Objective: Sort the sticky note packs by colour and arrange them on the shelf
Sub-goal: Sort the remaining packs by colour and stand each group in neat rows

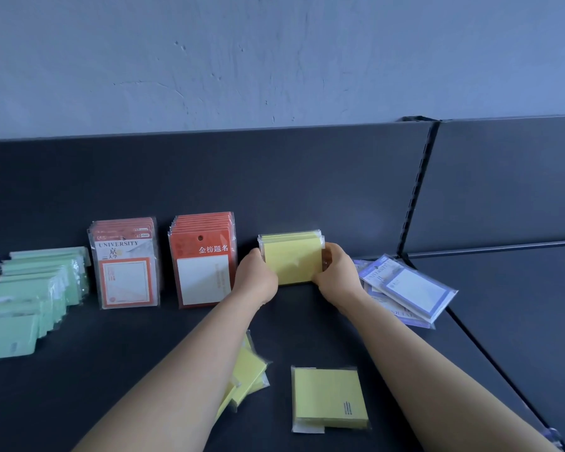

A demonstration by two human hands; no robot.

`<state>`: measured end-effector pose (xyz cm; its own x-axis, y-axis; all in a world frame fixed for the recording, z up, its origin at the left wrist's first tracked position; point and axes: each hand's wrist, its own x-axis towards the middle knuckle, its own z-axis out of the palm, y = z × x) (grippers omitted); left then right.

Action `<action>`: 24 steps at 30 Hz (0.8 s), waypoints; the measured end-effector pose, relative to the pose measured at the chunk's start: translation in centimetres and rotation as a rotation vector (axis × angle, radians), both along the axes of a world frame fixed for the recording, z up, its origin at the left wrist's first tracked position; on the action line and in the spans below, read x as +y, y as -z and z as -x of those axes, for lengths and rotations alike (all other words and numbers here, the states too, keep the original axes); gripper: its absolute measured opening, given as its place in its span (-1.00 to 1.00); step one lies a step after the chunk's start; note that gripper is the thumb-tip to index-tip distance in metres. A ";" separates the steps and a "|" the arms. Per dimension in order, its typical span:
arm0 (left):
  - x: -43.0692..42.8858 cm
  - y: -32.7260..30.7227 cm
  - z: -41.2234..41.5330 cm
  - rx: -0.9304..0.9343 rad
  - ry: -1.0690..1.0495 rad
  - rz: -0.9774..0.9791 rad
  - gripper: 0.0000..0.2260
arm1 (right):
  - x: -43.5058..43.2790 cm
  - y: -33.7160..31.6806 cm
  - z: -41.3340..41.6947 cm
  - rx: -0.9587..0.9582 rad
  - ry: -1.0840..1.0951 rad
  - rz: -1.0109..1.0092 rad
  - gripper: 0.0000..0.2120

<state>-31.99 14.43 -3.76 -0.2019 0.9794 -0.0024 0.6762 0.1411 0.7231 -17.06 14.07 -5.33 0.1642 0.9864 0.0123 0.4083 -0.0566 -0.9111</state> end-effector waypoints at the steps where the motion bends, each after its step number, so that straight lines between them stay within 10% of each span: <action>1: 0.0 0.0 -0.1 0.001 -0.003 0.002 -0.82 | 0.0 0.0 0.0 0.002 -0.002 0.000 -0.53; 24: -0.8 -1.0 -0.8 0.145 -0.007 0.051 -0.71 | -0.8 -0.6 -0.5 -0.079 -0.023 -0.022 -0.59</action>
